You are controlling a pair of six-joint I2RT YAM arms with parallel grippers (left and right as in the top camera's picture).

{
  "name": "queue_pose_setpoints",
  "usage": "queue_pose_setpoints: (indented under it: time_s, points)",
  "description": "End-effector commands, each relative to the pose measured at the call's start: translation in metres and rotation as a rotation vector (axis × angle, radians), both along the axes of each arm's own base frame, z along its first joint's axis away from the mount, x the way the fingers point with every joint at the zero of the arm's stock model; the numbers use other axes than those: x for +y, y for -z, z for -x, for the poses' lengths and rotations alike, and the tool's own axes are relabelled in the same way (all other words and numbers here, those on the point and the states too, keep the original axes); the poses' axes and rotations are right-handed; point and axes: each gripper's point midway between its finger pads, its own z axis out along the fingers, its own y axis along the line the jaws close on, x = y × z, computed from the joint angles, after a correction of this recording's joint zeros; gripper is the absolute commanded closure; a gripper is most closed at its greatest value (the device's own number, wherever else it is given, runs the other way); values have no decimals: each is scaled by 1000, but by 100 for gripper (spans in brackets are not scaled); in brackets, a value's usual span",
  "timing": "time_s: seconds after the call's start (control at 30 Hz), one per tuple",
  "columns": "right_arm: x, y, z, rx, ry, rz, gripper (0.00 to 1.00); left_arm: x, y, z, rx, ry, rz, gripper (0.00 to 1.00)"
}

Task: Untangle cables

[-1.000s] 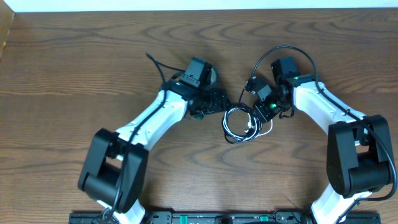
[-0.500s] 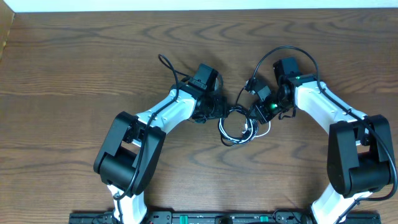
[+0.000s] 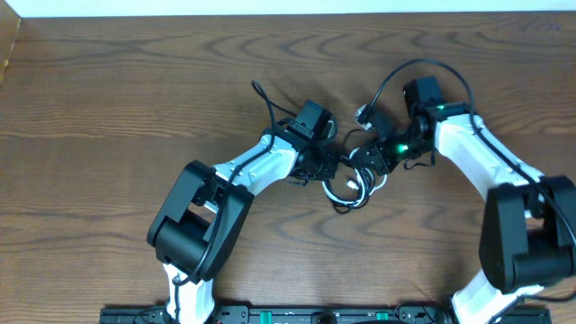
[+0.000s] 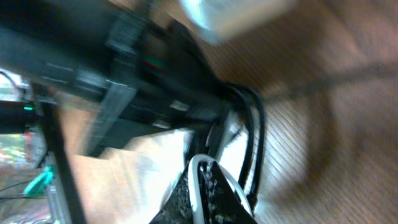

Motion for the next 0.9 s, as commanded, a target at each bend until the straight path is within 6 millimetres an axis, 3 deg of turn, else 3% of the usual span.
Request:
queue_pose_setpoints:
  time_s: [0.0, 0.17, 0.27, 0.5, 0.6, 0.63, 0.7, 0.73, 0.77, 0.87]
  points:
    - [13, -60, 1, -122, -46, -131, 99, 4, 12, 1, 9, 0, -28, 93]
    - [-1, -95, 2, -199, 0, -149, 99, 11, 9, -2, 15, -20, -31, 93]
    - [-17, -103, -2, -216, 59, -121, 99, 23, -3, -6, 18, -49, -33, 93]
    - [-51, -100, -17, -171, 206, -89, 99, 61, -61, -20, -34, -149, -2, 93]
    - [-44, -112, -17, -185, 185, -153, 97, 74, -90, -22, -78, -178, 21, 93]
    - [-39, -116, -17, -200, 168, -160, 86, 76, -99, -21, -95, -180, 27, 92]
    - [-26, -121, -18, -236, 129, -156, 51, 81, -119, -18, -140, -174, 32, 93]
    - [-21, -122, -19, -251, 117, -150, 40, 85, -124, -17, -150, -180, 23, 93]
    - [-16, -124, -20, -276, 102, -137, 23, 91, -131, -15, -167, -189, -2, 93]
    - [-4, -131, -27, -347, 75, -107, 8, 101, -145, -5, -196, -175, -37, 93]
